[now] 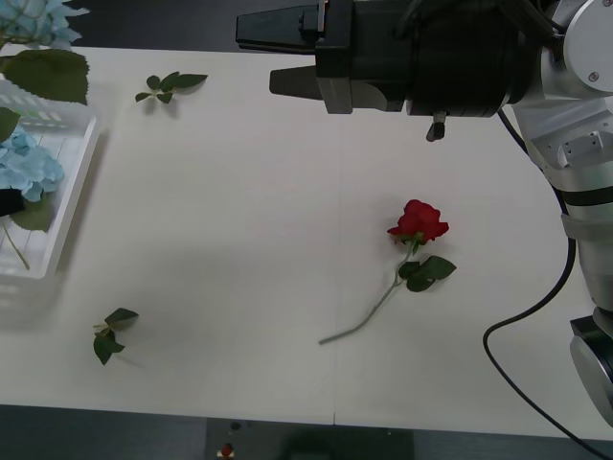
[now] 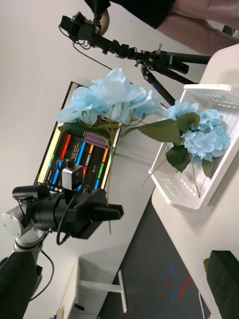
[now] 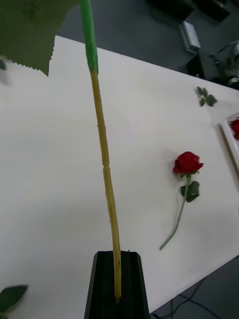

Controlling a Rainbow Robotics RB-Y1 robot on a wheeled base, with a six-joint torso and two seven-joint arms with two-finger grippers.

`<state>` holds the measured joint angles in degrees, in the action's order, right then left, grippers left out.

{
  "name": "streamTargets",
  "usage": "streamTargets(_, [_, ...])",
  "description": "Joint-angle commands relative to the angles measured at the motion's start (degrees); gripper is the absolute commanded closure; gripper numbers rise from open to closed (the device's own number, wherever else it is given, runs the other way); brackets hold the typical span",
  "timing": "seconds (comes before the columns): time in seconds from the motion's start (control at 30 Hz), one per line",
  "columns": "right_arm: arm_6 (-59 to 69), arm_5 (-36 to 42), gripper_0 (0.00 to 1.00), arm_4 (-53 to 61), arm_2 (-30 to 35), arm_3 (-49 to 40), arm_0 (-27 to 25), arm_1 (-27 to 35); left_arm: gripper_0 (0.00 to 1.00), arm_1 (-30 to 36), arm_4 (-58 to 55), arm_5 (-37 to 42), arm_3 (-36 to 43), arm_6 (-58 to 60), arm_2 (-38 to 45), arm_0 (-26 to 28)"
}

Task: Put the red flowers into the right box and the blue flowers into the left box

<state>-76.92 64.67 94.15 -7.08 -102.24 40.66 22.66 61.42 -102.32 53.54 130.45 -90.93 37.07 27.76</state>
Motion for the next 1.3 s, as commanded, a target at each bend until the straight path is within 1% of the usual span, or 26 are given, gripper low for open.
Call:
streamTargets(0.03, [1.86,-0.16,0.00,-0.55,1.20,-3.05,1.00,0.72,1.00,0.63,-2.44,3.07,-5.91,-6.46,5.20,4.76])
streamTargets(0.1, [2.48,-0.25,0.00,-1.34,1.28,-3.49,1.00,1.33,1.00,0.63,-2.80,3.07,-9.25,-9.18,6.17,6.78])
streamTargets(0.17, [5.20,-0.16,0.00,-2.13,1.28,-3.49,1.00,2.39,1.00,0.63,-2.62,2.98,-14.44,-12.70,5.91,8.01])
streamTargets(0.3, [9.86,2.30,0.00,-5.38,1.20,-3.75,0.91,4.23,1.00,0.63,-1.39,2.54,-22.87,-17.35,3.71,7.30])
streamTargets(0.37, [13.64,4.76,0.00,-8.46,1.20,-4.19,0.82,5.47,1.00,0.72,0.63,1.92,-27.62,-19.38,2.30,6.43])
streamTargets(0.47, [19.09,8.37,0.00,-12.06,1.20,-4.90,0.82,6.78,1.00,1.87,3.44,1.84,-32.37,-19.99,0.28,4.76])
streamTargets(0.6, [26.29,12.94,0.00,-16.46,1.20,-5.95,0.82,8.01,1.00,3.62,6.78,1.84,-36.85,-20.08,-2.97,2.38])
streamTargets(0.77, [37.63,21.64,0.00,-23.14,1.20,-7.53,0.82,8.72,1.00,5.91,8.37,1.57,-42.12,-20.25,-7.72,-0.17])
streamTargets(0.93, [46.77,29.99,0.00,-28.06,1.20,-8.41,0.82,9.16,1.00,9.07,8.89,-1.07,-43.09,-20.43,-12.02,-0.34])
streamTargets(0.97, [48.97,32.10,0.00,-29.02,1.20,-8.41,0.82,9.16,0.96,9.25,8.72,-2.03,-43.09,-20.43,-12.81,-0.25])
streamTargets(1.0, [50.82,34.03,0.00,-30.08,1.20,-8.41,0.82,9.16,0.89,9.25,8.72,-2.82,-43.09,-20.52,-13.17,-0.34])
streamTargets(1.03, [51.78,35.00,0.00,-30.52,1.20,-8.41,0.82,9.16,0.85,9.25,8.81,-3.09,-43.09,-20.52,-13.25,-0.25])
streamTargets(1.1, [54.42,37.98,0.00,-32.80,1.02,-8.59,0.38,9.24,0.74,9.25,9.33,-3.53,-43.09,-20.78,-13.25,-0.25])
streamTargets(1.13, [54.60,38.42,0.00,-33.42,0.84,-8.76,0.12,9.33,0.71,9.16,9.51,-3.53,-43.09,-20.87,-13.25,-0.25])
streamTargets(1.2, [54.16,39.04,0.00,-36.14,-0.21,-9.29,-1.11,9.95,0.59,9.16,10.30,-3.61,-43.09,-20.96,-13.25,-0.25])
streamTargets(1.23, [54.07,39.04,0.00,-36.85,-0.74,-9.38,-1.46,10.30,0.57,9.16,10.39,-3.61,-43.09,-20.96,-13.25,-0.25])
streamTargets(1.3, [53.80,38.78,0.00,-39.66,-3.11,-9.82,-2.87,11.27,0.45,9.16,10.65,-3.79,-43.35,-21.05,-13.25,-0.25])
